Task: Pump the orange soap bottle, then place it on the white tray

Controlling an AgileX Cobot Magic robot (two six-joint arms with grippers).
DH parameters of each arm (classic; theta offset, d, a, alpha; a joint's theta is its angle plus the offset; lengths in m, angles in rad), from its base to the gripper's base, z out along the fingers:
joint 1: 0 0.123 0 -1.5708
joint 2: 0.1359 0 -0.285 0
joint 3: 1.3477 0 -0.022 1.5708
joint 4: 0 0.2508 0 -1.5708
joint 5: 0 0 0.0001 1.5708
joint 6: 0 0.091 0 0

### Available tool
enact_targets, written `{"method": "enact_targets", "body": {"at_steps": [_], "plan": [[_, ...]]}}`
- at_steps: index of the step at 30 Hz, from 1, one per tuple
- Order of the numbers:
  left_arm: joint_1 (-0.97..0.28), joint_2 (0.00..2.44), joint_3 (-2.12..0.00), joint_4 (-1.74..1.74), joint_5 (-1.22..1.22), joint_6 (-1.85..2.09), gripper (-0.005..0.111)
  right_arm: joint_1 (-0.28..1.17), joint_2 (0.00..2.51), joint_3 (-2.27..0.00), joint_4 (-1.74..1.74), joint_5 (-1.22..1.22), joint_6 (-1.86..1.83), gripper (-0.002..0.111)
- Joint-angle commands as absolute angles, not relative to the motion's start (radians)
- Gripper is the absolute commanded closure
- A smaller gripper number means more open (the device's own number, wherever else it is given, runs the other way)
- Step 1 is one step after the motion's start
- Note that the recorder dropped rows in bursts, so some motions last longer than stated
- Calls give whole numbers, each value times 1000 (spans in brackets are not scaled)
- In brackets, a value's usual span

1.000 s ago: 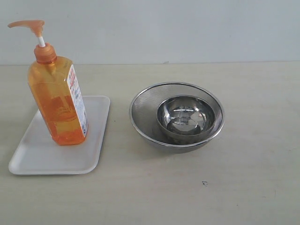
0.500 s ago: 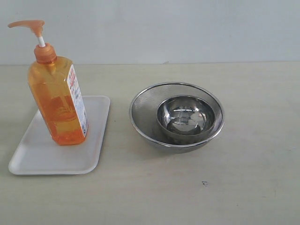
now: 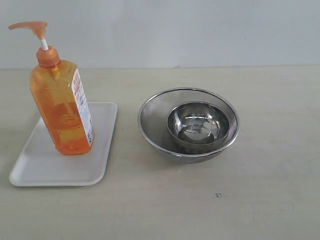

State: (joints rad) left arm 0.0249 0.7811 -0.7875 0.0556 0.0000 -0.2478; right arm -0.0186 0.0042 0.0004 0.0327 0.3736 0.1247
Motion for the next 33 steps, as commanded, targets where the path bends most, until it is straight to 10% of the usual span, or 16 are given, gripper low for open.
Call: {"method": "enact_targets", "body": {"at_steps": [1, 28, 30, 33], "plan": [[-28, 751, -595, 60, -252, -282, 102, -22, 0, 0, 31, 369, 124, 107], [-292, 1312, -77, 18, -972, -275, 102, -22, 0, 0, 33, 366, 126, 107], [-292, 1367, -106, 117, -972, -277, 94, -22, 0, 0, 33, 366, 126, 107], [-292, 1424, -167, 146, -972, -366, 44, -22, 0, 0, 33, 366, 126, 107]]}}
